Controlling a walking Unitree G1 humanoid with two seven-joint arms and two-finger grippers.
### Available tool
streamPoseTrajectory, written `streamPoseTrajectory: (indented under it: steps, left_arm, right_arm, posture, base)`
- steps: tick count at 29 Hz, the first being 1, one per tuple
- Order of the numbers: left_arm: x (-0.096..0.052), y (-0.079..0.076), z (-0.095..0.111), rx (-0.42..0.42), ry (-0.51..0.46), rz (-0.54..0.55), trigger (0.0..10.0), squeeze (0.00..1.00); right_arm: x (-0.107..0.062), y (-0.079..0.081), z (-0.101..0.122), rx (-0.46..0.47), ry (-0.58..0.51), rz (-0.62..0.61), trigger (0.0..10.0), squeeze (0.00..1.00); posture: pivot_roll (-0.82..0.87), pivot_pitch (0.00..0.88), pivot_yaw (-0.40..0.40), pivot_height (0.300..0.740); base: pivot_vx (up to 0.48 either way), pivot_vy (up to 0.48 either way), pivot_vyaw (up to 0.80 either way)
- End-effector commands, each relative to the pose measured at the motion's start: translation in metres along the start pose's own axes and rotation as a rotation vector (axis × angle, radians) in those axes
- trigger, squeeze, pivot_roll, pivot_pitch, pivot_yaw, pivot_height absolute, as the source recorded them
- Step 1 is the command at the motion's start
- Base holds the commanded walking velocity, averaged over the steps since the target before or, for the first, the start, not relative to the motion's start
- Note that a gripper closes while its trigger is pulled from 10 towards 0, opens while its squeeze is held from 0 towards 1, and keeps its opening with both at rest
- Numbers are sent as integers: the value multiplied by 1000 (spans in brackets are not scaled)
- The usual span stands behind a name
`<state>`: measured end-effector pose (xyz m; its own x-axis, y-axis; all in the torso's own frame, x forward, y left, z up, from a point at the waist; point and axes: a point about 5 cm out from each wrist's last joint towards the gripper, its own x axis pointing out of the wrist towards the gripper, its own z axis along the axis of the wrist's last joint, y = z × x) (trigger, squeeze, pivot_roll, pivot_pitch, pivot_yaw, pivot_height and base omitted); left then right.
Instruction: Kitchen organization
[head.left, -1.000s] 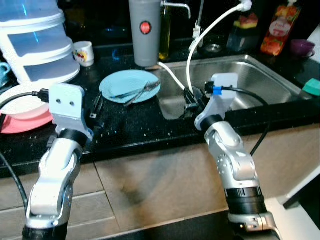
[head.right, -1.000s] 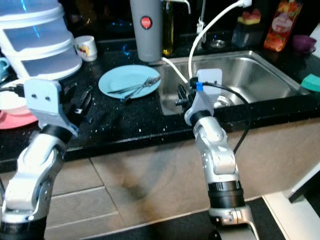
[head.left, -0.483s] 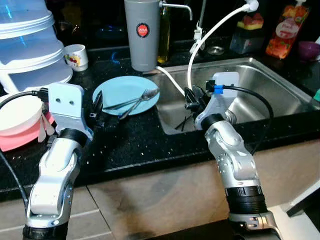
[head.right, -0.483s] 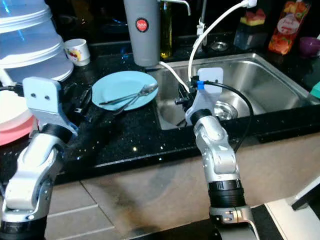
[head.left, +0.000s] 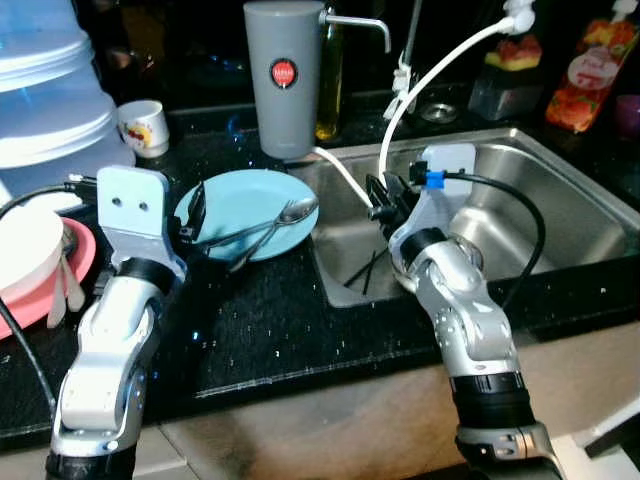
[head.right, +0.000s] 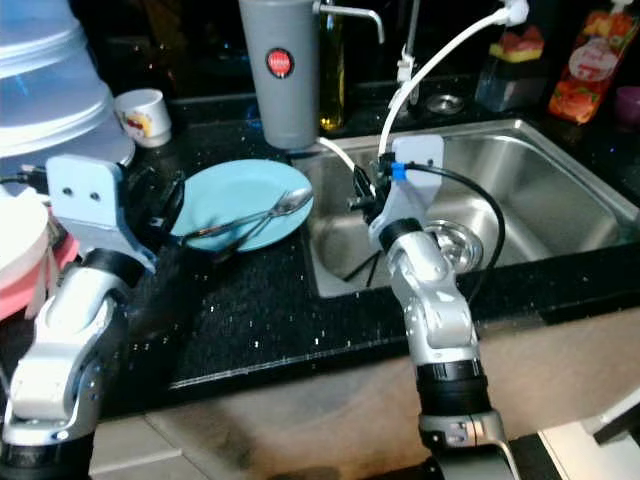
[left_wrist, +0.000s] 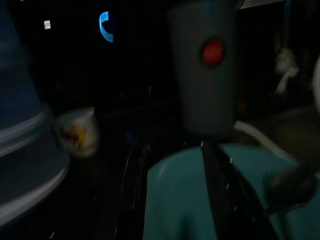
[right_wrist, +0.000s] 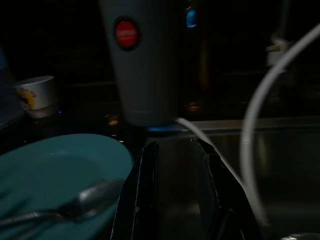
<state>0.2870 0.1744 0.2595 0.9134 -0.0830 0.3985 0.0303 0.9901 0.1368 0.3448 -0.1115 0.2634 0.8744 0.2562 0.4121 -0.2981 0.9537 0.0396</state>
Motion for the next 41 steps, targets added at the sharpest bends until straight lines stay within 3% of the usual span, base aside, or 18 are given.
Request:
streamPoseTrajectory:
  steps: [1,17,21,26,27,31,41]
  left_arm:
    - [-1,2,-1,16,11,6,10000,0]
    - [-1,7,-2,53,15,56,10000,0]
    - [4,17,-4,64,55,100,10000,0]
    - [5,17,-6,69,65,93,10000,0]
    - [8,17,-13,109,98,62,10000,0]
    - [12,22,-22,114,162,55,10000,0]
    - [15,12,-24,99,180,43,10000,0]
  right_arm:
    - [1,4,2,3,-11,18,10000,0]
    - [1,3,2,3,-9,22,10000,0]
    - [2,4,2,4,-7,26,10000,0]
    - [2,3,2,3,-5,28,10000,0]
    - [3,3,0,2,11,35,10000,0]
    - [4,4,-2,-2,26,46,10000,0]
    - [3,4,-1,2,27,49,10000,0]
  posture:
    - [-20,68,29,740]
    - [-23,81,23,740]
    - [-23,83,20,740]
    - [-23,84,18,740]
    - [-26,84,12,740]
    - [-28,83,13,740]
    - [-35,84,11,740]
  base:
    - [0,0,0]
    - [0,0,0]
    - [0,0,0]
    - [0,0,0]
    - [0,0,0]
    - [0,0,0]
    - [0,-144,0]
